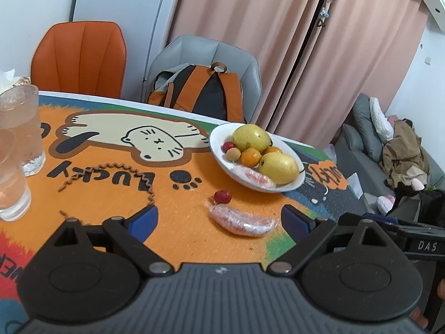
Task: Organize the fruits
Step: 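Withdraw both grippers from the plate toward the remaining sausage and jujube, then reach the right gripper to the second wrapped sausage and grasp it, then grasp the red jujube with the left gripper while the right gripper lifts the sausage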
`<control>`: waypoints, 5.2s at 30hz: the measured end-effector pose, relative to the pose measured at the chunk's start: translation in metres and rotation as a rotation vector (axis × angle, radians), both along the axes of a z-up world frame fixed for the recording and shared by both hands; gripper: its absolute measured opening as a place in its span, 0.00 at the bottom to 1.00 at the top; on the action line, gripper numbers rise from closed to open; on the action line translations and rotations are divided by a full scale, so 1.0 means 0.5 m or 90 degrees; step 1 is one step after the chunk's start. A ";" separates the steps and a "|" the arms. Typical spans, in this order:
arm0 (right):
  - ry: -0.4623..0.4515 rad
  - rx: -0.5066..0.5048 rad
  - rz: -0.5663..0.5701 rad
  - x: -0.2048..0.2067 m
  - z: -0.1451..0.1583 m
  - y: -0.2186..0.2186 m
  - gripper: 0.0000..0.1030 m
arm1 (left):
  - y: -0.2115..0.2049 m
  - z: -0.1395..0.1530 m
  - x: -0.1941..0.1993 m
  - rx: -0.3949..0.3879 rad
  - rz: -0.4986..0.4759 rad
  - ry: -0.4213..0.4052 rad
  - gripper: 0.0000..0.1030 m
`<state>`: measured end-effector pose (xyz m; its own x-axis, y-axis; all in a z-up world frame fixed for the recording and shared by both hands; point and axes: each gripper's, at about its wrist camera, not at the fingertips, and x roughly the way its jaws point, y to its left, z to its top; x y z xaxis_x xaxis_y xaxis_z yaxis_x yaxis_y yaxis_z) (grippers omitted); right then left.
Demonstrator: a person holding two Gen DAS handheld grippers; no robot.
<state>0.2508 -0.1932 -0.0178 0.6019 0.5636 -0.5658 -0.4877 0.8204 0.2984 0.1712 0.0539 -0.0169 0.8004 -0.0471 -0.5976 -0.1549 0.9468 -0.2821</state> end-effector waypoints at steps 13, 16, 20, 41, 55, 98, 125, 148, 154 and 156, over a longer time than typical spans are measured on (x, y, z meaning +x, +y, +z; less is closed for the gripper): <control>0.005 -0.008 0.028 -0.030 -0.011 0.007 1.00 | 0.006 -0.017 -0.033 0.008 -0.011 0.022 0.91; 0.013 -0.014 0.035 -0.031 -0.014 0.008 1.00 | 0.003 -0.022 -0.033 0.011 -0.016 0.033 0.91; 0.023 -0.021 0.041 -0.032 -0.021 0.009 1.00 | -0.004 -0.031 -0.028 0.015 -0.027 0.049 0.91; 0.037 -0.046 0.065 -0.012 -0.038 0.018 1.00 | 0.016 -0.039 -0.015 0.028 -0.034 0.074 0.91; 0.026 -0.060 0.128 0.042 -0.070 0.084 0.93 | 0.056 -0.064 0.025 0.023 -0.009 0.090 0.91; 0.035 -0.140 0.233 0.127 -0.152 0.191 0.45 | 0.122 -0.132 0.080 -0.007 0.069 0.121 0.91; 0.072 -0.035 0.150 0.174 -0.126 0.064 0.17 | 0.012 -0.121 0.193 0.034 -0.003 0.084 0.91; 0.093 -0.043 0.158 0.194 -0.140 0.070 0.15 | -0.022 -0.166 0.265 0.052 -0.030 0.088 0.22; 0.079 -0.067 0.152 0.178 -0.137 0.076 0.25 | -0.017 -0.163 0.254 0.046 -0.027 0.087 0.22; 0.077 -0.078 0.151 0.171 -0.135 0.078 0.46 | -0.017 -0.160 0.250 0.045 -0.027 0.084 0.22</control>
